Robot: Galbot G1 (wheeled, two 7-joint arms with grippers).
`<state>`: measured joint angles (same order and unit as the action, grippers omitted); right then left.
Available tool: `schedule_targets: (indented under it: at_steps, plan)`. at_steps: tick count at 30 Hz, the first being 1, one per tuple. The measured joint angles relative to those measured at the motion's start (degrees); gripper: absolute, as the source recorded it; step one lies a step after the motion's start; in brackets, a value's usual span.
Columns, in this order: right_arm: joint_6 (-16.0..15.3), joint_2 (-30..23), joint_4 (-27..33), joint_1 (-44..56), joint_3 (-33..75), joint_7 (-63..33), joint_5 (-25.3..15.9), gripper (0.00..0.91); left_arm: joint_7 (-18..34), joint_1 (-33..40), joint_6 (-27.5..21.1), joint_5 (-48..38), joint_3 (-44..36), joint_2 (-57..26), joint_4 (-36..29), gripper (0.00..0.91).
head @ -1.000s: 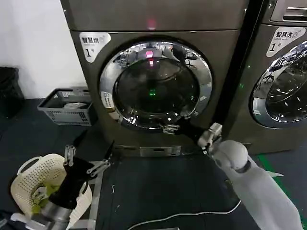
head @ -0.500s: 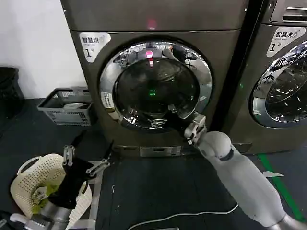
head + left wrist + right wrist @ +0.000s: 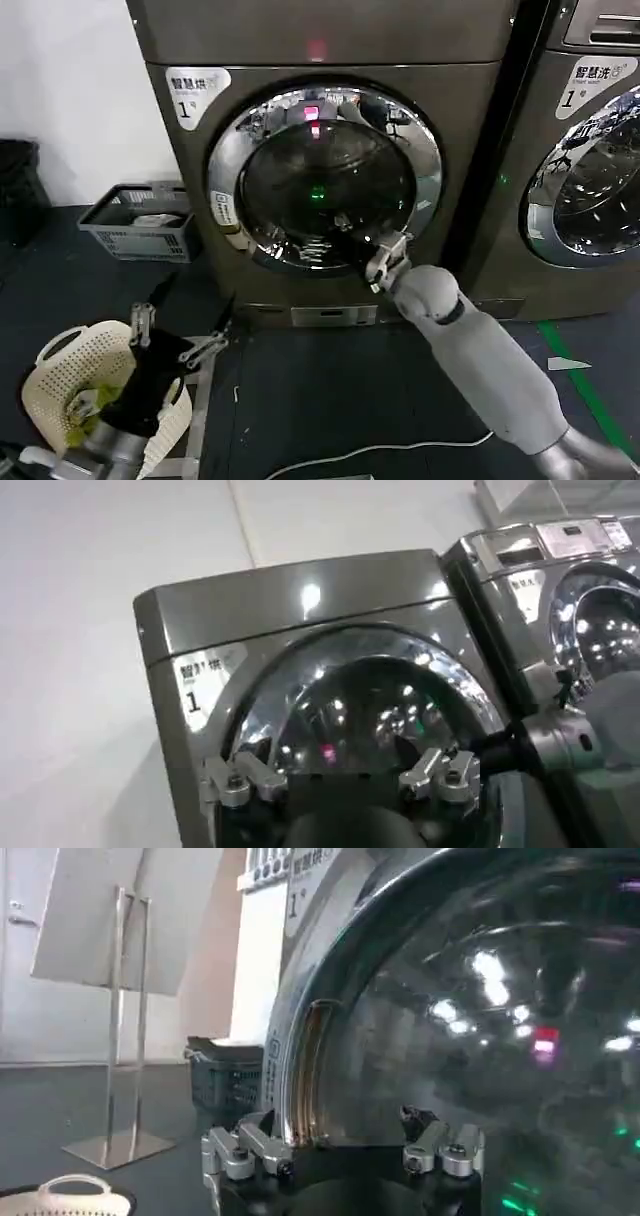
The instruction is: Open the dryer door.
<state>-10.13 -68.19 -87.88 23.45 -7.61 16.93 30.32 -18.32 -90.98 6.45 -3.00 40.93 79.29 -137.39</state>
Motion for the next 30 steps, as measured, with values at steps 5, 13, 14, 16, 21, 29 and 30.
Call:
schedule_targets:
  at_steps: [5,13,14,16,21,29,30]
  plan:
    - [0.6,-2.4,2.0,-1.1,-0.7,-0.4,-1.3,0.907,-0.1,-0.3,0.3,0.0,0.3,0.0,0.0,0.907]
    - [1.6,-5.8,6.2,-2.7,-1.4,-1.3,-2.8,0.907,-0.1,-0.7,0.5,0.0,0.5,0.2,-0.4,0.907]
    - [1.7,-6.1,6.6,-2.8,-1.5,-1.3,-2.9,0.907,-0.1,-0.7,0.5,0.0,0.5,0.3,-0.5,0.907]
    - [1.9,-6.7,7.5,-3.1,-1.6,-1.3,-3.2,0.907,-0.1,-0.8,0.6,0.0,0.6,0.3,-0.5,0.907]
    - [2.5,-8.0,10.1,-3.9,-1.6,-1.1,-4.1,0.907,-0.1,-1.0,0.7,0.0,0.7,0.5,-0.7,0.907]
    - [2.9,-9.9,13.4,-5.2,-1.8,-0.5,-4.6,0.907,-0.1,-1.5,1.0,0.1,0.9,0.6,-0.9,0.907]
    - [2.9,-10.1,13.7,-5.3,-1.8,-0.4,-4.6,0.907,-0.1,-1.6,1.0,0.1,0.9,0.6,-1.0,0.907]
